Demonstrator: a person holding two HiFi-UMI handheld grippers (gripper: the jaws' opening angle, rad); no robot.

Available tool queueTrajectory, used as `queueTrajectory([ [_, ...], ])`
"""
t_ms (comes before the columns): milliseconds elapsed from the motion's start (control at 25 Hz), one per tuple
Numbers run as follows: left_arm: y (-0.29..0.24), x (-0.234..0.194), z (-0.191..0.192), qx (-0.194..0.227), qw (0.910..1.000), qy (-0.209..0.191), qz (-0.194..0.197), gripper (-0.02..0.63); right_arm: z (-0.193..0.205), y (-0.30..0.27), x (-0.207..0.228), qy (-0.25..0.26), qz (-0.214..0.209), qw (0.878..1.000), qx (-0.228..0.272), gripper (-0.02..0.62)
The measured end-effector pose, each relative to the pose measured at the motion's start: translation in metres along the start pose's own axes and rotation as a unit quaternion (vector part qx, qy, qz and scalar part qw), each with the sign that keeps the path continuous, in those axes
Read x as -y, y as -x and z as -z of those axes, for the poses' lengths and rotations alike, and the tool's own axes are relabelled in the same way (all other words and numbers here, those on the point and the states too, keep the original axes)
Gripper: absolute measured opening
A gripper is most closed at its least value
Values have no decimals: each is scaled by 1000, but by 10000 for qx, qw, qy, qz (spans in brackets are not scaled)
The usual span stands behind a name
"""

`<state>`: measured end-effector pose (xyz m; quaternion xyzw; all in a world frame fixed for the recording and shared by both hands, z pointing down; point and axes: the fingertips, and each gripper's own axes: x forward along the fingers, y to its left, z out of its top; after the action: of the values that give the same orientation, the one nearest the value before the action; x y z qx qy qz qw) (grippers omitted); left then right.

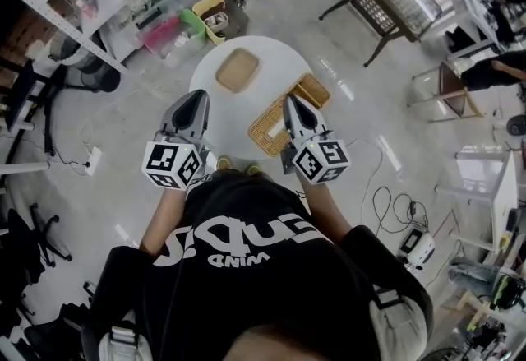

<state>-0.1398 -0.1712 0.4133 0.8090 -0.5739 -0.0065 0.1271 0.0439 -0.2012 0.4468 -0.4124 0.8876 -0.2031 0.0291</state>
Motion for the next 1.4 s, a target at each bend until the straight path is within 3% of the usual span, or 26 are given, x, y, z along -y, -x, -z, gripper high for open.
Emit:
queueTrajectory([
  [200, -13, -7, 2, -8, 9997, 119, 210, 91, -1, -5, 3, 4, 115, 9999, 27, -2],
  [560, -44, -35, 34, -453, 9980, 315, 293, 241, 5, -15, 5, -54, 270, 9996, -20, -2],
  [920, -86, -71, 94, -1065, 9932, 422, 189, 255, 13, -11, 13, -134, 522, 9985, -105, -2],
  [1400, -140, -104, 179, -2015, 9784, 456, 38, 282, 24, -9, 22, -281, 789, 9960, -312, -2],
])
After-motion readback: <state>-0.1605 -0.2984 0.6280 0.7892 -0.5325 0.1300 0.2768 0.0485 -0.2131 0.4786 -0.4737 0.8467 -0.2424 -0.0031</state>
